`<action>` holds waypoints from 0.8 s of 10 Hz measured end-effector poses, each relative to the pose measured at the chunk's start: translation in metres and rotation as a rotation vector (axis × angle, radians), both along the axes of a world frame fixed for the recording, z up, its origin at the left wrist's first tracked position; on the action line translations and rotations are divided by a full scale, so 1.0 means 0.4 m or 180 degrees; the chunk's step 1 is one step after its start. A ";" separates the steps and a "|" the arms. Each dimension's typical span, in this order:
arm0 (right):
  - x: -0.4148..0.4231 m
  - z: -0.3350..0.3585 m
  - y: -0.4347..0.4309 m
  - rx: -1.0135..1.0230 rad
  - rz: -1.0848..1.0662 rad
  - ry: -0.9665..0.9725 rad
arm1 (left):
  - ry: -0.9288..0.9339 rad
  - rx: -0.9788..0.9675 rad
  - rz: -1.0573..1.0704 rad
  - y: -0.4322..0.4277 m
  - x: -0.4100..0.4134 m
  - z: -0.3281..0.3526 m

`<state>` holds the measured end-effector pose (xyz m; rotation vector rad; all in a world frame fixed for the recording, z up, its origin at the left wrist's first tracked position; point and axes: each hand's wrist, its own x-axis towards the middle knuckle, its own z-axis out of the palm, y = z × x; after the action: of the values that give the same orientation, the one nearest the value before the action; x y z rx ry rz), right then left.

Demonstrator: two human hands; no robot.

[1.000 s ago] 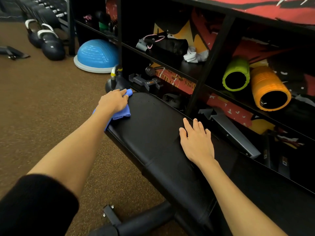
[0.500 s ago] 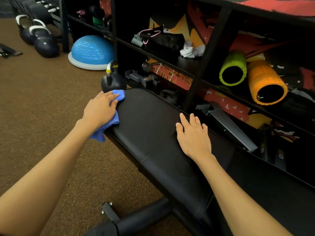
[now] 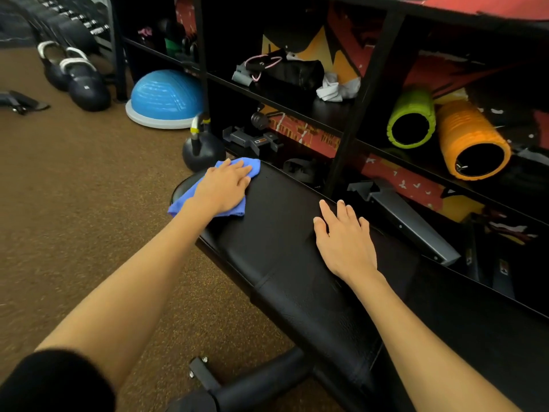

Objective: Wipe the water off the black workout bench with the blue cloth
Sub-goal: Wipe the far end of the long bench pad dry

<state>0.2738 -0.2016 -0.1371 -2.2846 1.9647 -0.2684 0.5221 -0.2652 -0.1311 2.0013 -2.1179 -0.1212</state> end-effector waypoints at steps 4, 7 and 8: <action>0.007 0.001 0.005 0.0000 -0.0016 0.0001 | -0.0059 0.0301 0.0688 -0.037 0.044 0.009; 0.004 0.003 0.001 0.0016 0.0001 -0.0023 | 0.0011 0.0260 -0.0117 -0.111 -0.052 0.005; 0.002 0.001 0.005 0.0010 -0.0004 -0.0022 | 0.0156 0.0194 -0.0599 -0.064 -0.031 -0.007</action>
<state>0.2747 -0.1997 -0.1368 -2.2774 1.9621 -0.2728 0.5095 -0.2909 -0.1340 1.8069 -2.2932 -0.2662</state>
